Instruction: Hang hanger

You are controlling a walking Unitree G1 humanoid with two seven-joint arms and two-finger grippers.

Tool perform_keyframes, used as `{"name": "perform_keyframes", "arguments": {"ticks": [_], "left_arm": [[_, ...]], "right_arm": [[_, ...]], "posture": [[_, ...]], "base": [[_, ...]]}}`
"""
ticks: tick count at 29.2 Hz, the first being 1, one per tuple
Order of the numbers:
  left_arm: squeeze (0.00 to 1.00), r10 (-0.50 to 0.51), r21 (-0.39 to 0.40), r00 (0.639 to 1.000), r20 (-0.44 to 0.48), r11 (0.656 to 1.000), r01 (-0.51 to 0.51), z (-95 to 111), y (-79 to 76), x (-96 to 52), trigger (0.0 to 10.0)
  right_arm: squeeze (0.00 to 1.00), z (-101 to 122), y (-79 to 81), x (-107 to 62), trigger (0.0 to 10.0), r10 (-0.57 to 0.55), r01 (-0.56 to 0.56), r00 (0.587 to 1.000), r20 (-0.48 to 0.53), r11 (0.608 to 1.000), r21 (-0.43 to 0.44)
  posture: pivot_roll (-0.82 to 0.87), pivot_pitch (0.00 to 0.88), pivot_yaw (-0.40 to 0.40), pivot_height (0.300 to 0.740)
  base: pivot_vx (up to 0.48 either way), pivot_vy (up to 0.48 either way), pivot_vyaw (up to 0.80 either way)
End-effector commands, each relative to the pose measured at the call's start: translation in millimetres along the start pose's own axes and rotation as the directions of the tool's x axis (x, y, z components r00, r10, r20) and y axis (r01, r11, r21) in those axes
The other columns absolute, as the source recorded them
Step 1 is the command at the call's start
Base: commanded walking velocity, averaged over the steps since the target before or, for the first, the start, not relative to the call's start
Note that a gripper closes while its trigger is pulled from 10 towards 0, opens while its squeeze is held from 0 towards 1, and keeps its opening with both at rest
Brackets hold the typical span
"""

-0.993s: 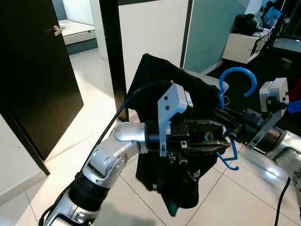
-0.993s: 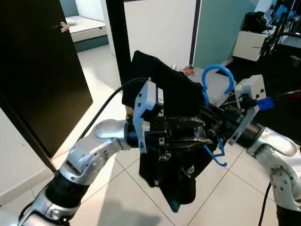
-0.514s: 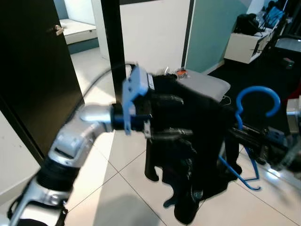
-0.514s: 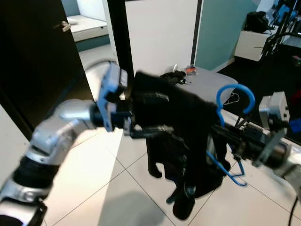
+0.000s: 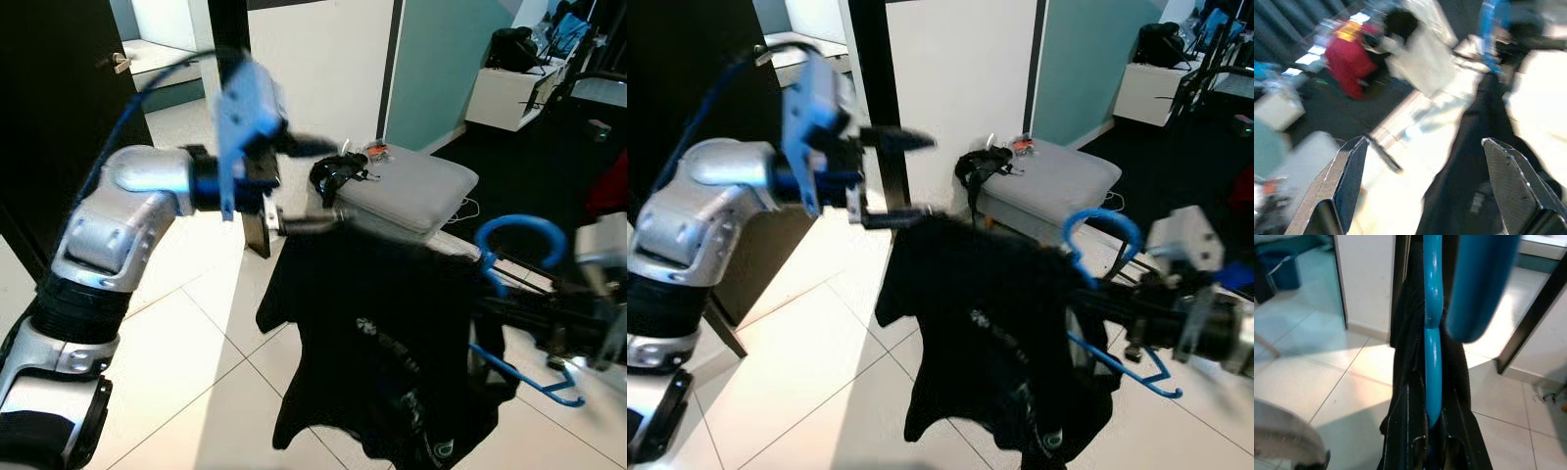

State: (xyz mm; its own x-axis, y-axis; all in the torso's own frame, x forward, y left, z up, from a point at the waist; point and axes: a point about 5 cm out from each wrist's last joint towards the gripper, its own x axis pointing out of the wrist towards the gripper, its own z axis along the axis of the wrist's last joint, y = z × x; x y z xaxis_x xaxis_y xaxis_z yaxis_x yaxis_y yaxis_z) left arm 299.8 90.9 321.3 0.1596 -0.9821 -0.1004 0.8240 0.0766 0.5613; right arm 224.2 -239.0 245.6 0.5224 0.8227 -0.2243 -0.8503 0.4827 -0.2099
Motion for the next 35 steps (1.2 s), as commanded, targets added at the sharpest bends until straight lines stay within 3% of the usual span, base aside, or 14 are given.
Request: {"name": "perform_keyframes", "arguments": {"ticks": [1,6,7,13,16,21,28,29,30,31,35], "left_arm": [[0.0,-0.086,-0.006,0.994,-0.07,0.996,0.086,-6,-8.4,-0.6,10.0],[0.0,-0.131,-0.02,0.987,-0.093,0.991,0.13,-11,-12.8,3.7,10.0],[0.0,-0.138,-0.041,0.985,-0.108,0.99,0.134,-16,-15.0,10.2,10.0],[0.0,-0.137,-0.054,0.984,-0.115,0.99,0.132,-18,-15.2,13.0,10.0],[0.0,-0.111,-0.107,0.98,-0.163,0.99,0.094,-25,-14.8,17.4,10.0],[0.0,-0.117,-0.171,0.969,-0.22,0.982,0.08,-35,-18.0,18.7,10.0],[0.0,-0.136,-0.191,0.959,-0.25,0.978,0.089,-40,-20.8,19.1,10.0],[0.0,-0.141,-0.204,0.957,-0.255,0.975,0.089,-42,-21.9,19.7,3.8],[0.0,-0.141,-0.204,0.957,-0.255,0.975,0.089,-42,-21.9,19.7,3.8],[0.0,-0.146,-0.211,0.953,-0.264,0.973,0.09,-44,-22.7,20.0,0.0],[0.0,-0.155,-0.219,0.949,-0.275,0.971,0.095,-46,-24.3,20.3,0.0]], "right_arm": [[0.0,8,-0.1,6.1,10.0,0.019,-0.021,1.0,-0.017,0.996,-0.083],[0.0,12,0.1,11.3,10.0,0.042,-0.044,0.999,-0.019,0.993,-0.107],[0.0,15,1.4,17.5,10.0,0.064,-0.065,0.998,-0.01,0.99,-0.127],[0.0,16,1.6,19.8,10.0,0.071,-0.072,0.997,-0.006,0.988,-0.135],[0.0,18,2.0,22.8,10.0,0.079,-0.079,0.997,-0.005,0.985,-0.156],[0.0,20,3.1,24.6,10.0,0.091,-0.091,0.996,-0.007,0.98,-0.177],[0.0,22,3.5,25.6,10.0,0.098,-0.097,0.995,-0.007,0.978,-0.185],[0.0,22,3.6,25.9,10.0,0.099,-0.099,0.995,-0.007,0.977,-0.189],[0.0,22,3.6,25.9,10.0,0.099,-0.099,0.995,-0.007,0.977,-0.189],[0.0,23,3.7,25.8,10.0,0.1,-0.1,0.995,-0.006,0.977,-0.191],[0.0,24,3.9,26.0,10.0,0.103,-0.101,0.995,-0.004,0.976,-0.194]], "posture": [[0.1,0.0,0.039,0.74],[0.1,0.0,0.039,0.74],[0.1,0.0,0.044,0.74],[0.1,0.0,0.044,0.74],[0.11,0.0,0.045,0.74],[0.1,0.0,0.045,0.74],[0.1,0.0,0.046,0.74],[0.1,0.0,0.046,0.74],[0.1,0.0,0.046,0.74],[0.1,0.0,0.046,0.74],[0.1,0.0,0.046,0.74]], "base": [[0.0,0.0,0.0],[0.0,0.0,0.0],[0.0,0.0,0.0],[0.0,0.0,0.0],[0.0,0.0,0.0],[0.0,0.0,0.0],[0.0,0.0,0.0],[0.0,0.0,0.0],[0.0,0.0,0.0],[0.0,0.0,0.0],[0.0,0.0,0.0]]}}
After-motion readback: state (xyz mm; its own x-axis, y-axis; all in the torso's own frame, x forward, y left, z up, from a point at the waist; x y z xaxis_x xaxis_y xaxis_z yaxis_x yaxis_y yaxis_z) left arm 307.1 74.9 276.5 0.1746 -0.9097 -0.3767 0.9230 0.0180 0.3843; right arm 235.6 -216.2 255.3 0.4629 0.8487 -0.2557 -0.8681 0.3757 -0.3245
